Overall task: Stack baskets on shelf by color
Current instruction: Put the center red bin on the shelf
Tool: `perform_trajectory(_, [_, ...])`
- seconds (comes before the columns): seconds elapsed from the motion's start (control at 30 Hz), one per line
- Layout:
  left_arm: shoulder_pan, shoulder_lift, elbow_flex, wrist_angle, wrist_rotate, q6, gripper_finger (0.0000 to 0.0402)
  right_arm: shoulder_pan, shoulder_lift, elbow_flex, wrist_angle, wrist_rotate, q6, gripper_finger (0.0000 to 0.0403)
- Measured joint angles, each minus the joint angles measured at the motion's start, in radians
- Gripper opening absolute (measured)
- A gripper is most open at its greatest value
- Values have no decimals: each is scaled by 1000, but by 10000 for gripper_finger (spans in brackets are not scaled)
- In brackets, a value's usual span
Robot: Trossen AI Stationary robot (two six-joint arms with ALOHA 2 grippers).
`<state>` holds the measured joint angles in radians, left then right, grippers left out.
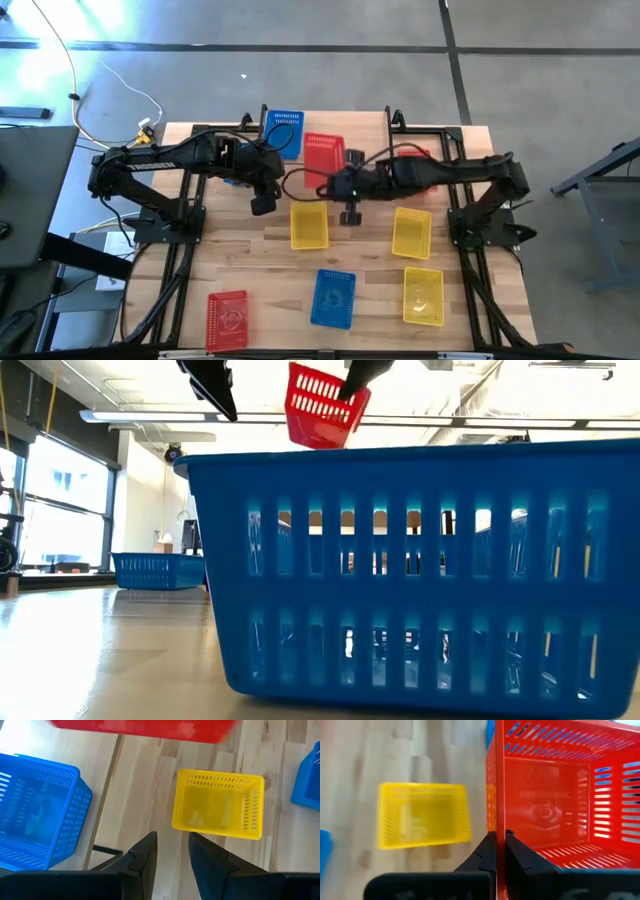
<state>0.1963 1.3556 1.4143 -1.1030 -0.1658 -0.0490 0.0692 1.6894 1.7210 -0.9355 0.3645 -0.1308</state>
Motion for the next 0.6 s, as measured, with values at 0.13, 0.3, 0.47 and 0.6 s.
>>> perform_trajectory(0.13, [0, 0, 0, 0, 0, 0, 102, -75, 0, 0, -7, 0, -99, 0])
perform_trajectory(0.3, [0, 0, 0, 0, 0, 0, 101, -188, 9, 0, 13, -34, -167, 0])
perform_trajectory(0.47, [0, 0, 0, 0, -2, 0, 101, -285, 66, 0, 10, -123, -193, 0])
perform_trajectory(0.6, [0, 0, 0, 0, -2, 0, 102, -305, 107, -1, 12, -146, -210, 0])
